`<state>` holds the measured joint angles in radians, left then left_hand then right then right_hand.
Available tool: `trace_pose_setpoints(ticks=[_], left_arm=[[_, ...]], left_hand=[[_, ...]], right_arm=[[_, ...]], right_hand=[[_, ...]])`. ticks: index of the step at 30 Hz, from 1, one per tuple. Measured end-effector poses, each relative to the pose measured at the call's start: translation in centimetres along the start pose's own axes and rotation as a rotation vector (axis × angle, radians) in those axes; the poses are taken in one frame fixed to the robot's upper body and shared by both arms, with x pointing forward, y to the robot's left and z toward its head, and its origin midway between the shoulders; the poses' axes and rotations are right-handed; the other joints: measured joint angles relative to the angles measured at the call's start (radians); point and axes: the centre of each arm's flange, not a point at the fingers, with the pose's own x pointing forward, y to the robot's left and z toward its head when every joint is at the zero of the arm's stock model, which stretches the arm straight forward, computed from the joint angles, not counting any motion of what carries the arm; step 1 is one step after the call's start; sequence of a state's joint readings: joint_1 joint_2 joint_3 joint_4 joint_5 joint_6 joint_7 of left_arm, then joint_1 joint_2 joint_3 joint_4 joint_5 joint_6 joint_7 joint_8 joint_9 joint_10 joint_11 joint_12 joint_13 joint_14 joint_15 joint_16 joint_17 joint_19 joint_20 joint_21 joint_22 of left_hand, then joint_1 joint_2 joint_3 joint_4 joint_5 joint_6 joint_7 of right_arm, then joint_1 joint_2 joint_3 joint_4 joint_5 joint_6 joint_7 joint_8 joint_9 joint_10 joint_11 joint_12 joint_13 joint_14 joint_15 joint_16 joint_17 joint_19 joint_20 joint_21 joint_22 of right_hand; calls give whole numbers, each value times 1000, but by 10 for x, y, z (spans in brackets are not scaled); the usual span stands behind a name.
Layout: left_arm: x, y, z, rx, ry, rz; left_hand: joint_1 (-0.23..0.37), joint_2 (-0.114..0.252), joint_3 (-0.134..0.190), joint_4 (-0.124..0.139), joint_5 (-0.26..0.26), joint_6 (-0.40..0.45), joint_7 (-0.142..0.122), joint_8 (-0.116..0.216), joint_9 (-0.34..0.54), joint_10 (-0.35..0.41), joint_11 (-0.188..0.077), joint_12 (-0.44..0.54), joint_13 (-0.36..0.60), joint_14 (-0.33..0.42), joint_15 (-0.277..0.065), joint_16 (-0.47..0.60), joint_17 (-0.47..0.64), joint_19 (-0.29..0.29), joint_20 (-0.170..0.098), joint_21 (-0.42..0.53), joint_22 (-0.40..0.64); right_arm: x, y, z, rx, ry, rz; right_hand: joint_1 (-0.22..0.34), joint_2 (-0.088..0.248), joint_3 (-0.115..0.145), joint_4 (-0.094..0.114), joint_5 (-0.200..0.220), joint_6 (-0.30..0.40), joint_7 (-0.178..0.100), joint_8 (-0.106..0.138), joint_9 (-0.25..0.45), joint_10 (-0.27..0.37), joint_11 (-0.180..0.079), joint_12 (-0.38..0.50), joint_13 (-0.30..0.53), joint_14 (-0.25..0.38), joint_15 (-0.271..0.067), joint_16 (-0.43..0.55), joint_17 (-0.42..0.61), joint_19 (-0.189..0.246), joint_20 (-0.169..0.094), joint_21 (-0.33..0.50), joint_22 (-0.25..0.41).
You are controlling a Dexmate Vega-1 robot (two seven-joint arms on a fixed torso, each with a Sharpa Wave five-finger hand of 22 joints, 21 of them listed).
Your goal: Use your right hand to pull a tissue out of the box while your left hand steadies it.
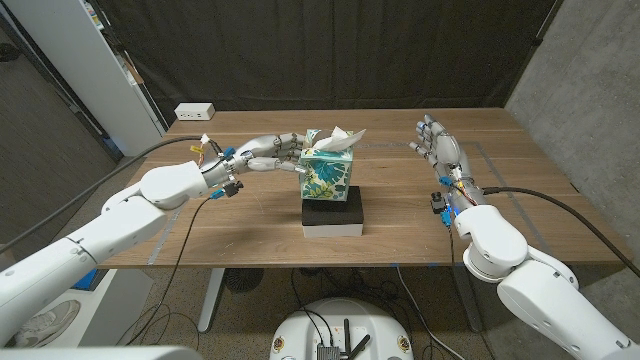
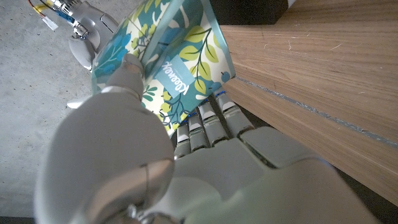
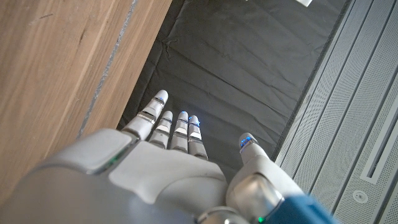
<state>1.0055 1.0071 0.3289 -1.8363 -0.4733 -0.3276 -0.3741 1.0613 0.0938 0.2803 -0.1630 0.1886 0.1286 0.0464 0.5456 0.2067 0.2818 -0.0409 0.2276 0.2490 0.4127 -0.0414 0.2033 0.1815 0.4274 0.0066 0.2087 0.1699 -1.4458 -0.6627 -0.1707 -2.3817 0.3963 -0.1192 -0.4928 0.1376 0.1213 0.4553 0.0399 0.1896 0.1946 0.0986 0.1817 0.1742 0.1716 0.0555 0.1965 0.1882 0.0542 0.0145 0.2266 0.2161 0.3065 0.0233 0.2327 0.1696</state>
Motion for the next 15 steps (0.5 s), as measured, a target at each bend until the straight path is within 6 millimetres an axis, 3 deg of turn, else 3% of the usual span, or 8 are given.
trace_pose_setpoints(ticks=[15], left_arm=[[4,3,-2,-1,-2,0]], left_hand=[[0,0,4,-4,-1,0,0,-7,0,0,0,0,0,0,0,0,0,7,-7,-6,0]], right_arm=[[5,2,20,-56,-40,-3]], right_hand=[[0,0,0,0,-1,0,0,0,0,0,0,0,0,0,0,0,0,0,0,-4,0]])
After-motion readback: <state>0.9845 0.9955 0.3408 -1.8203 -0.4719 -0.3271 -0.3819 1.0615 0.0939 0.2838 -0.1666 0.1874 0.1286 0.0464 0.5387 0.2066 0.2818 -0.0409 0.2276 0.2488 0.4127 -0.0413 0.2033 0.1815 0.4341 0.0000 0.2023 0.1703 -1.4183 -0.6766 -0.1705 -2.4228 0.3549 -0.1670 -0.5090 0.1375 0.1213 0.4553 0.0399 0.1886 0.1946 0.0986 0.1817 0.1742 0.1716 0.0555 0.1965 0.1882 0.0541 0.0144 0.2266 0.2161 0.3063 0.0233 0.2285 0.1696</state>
